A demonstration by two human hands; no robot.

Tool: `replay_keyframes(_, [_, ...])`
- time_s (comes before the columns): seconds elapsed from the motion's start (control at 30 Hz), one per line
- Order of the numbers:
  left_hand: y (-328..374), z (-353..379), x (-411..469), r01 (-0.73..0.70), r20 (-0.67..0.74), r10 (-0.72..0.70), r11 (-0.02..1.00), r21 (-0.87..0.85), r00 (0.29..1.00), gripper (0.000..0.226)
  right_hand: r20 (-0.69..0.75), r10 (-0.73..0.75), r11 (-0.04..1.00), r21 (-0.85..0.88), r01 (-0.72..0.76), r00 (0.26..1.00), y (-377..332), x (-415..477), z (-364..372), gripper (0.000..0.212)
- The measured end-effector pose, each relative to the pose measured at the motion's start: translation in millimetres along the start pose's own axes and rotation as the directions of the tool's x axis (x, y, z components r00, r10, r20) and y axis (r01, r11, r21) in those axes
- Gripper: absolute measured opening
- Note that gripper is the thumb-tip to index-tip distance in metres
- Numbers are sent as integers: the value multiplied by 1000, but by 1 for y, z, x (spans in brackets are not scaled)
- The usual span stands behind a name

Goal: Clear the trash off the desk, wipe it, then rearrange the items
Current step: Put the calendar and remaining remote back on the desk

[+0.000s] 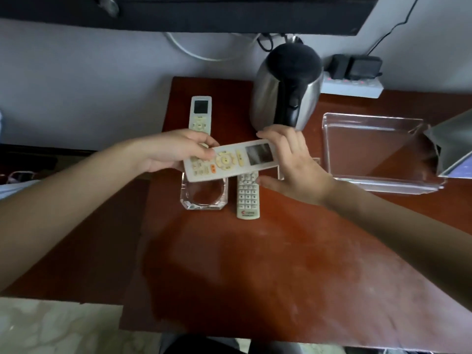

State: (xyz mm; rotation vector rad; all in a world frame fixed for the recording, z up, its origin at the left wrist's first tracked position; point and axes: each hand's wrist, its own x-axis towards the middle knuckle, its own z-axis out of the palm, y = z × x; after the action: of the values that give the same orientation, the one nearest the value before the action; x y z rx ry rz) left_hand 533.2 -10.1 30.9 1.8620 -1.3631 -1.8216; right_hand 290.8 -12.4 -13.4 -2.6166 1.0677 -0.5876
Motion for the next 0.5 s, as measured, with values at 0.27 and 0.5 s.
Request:
replay_keyframes(0.27, [-32,-52,27,-6,45,28,902,-431,999,25,90,288,918,257,-302,953,-53,43,58,49])
replay_keyframes(0.5, [-23,-36,67,-73,-21,74,810,-581,997,24,172,674,514,589,-624,718,-54,94,83,83])
